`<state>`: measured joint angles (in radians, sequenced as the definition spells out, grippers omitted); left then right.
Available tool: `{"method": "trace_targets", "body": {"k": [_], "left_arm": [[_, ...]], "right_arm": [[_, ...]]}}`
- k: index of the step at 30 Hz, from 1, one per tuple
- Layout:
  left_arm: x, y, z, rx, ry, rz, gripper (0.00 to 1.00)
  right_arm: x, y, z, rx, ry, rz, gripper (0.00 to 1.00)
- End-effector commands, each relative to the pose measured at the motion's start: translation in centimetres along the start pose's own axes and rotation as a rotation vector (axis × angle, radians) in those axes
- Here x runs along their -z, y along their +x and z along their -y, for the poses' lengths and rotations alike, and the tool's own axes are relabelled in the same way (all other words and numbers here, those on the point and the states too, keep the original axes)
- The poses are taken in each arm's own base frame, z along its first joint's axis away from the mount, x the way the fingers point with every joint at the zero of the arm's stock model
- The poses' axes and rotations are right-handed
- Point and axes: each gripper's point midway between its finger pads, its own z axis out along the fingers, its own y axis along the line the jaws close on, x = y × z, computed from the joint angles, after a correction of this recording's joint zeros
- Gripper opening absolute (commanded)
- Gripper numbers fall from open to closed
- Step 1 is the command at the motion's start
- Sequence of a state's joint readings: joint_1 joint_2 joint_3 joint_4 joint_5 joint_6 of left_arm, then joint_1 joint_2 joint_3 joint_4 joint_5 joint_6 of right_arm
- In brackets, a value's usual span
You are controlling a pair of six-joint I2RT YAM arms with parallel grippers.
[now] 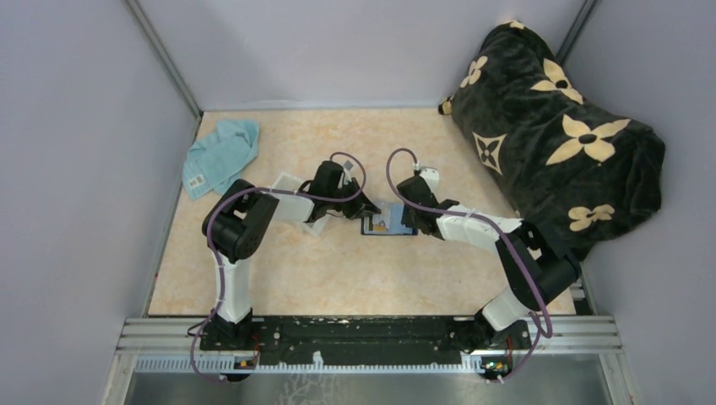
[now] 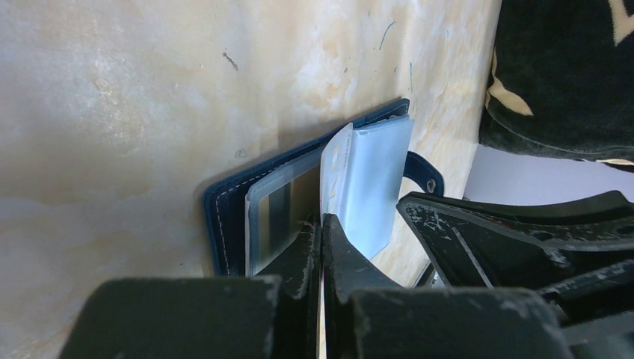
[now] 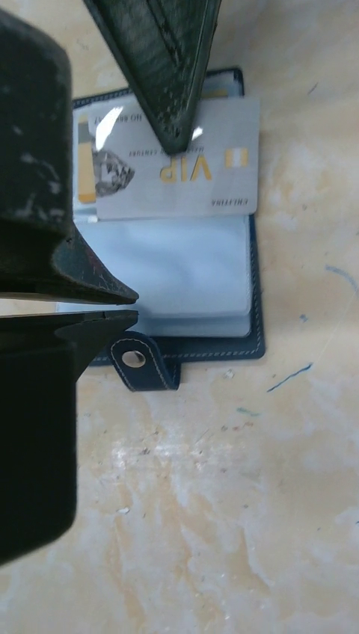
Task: Put the credit cards into the card holder
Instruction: Insert the credit card into the card holder.
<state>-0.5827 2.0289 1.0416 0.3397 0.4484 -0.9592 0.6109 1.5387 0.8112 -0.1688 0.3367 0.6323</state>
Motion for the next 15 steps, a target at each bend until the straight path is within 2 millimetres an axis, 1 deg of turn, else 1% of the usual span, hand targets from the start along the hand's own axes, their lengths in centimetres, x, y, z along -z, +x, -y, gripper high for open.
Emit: {"method": "trace_targets", "body": {"k": [1,7,15], "left_arm": [[-0.1,1.0,-3.2,-0.002,-0.121,-0.019,0.00],[-0.1,1.1,-3.2,-0.003,-0.122,-0.022,0.00],[-0.1,1.0,-3.1,-0.005,-0.120,-0.026,0.00]], "right_arm": [[0.6,-0.8,1.7,-0.032,0.033,0.036,0.08],[0.5,-0.4,3.4,-0.051,0.057,0.033,0.08],[-0.1,-0.1,3.8,-0.061,0.051,0.015,0.08]]}}
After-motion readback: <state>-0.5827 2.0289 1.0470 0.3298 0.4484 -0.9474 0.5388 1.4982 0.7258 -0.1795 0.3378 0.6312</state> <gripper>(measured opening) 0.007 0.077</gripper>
